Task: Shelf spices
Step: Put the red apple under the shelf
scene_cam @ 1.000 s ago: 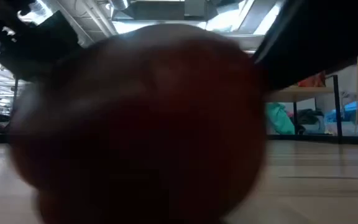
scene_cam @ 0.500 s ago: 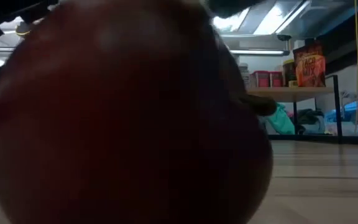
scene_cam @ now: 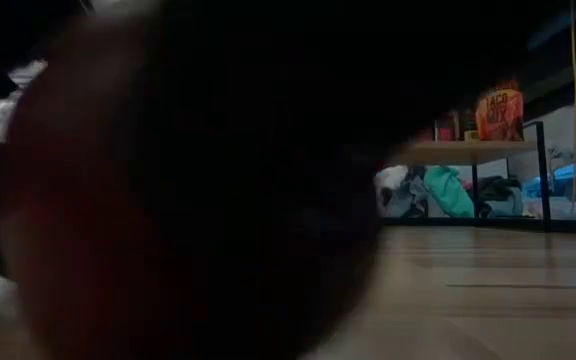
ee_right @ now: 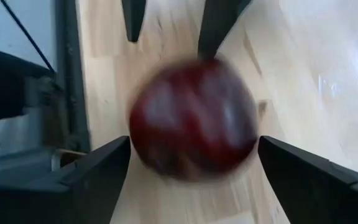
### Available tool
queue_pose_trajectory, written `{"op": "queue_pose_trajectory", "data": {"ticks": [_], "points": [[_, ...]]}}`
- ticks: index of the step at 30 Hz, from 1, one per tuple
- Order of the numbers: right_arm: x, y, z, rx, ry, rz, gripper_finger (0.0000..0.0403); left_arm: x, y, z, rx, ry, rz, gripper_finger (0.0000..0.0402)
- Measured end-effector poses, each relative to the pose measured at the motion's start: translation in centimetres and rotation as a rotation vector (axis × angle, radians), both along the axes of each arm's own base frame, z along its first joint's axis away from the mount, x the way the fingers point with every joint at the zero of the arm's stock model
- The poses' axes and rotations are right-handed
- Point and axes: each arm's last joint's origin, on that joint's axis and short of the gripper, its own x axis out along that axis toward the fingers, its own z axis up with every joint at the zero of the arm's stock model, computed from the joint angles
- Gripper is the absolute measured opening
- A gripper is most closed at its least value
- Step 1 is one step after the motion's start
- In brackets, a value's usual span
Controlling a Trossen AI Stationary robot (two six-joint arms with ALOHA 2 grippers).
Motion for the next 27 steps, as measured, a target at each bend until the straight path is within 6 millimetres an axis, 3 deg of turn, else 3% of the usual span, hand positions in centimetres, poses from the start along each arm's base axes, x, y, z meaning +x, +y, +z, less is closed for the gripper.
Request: {"op": "queue_pose_trajectory", "data": {"ticks": [6, 16, 27], "points": [[0.0, -0.1, -0.6, -0.030, -0.016, -0.016, 0.0349, 0.2, 0.0, 0.3, -0.009, -0.005, 0.007, 0.0255], [0.3, -0.3, -0.6, -0.037, -0.036, -0.030, 0.0335, 0.2, 0.1, 2.7, -0.022, -0.066, -0.012, 0.0255], [0.9, -0.3, -0.3, -0.061, -0.123, -0.050, 0.0335, 0.0, 0.4, 1.3, 0.003, 0.028, 0.042, 0.0255]]}}
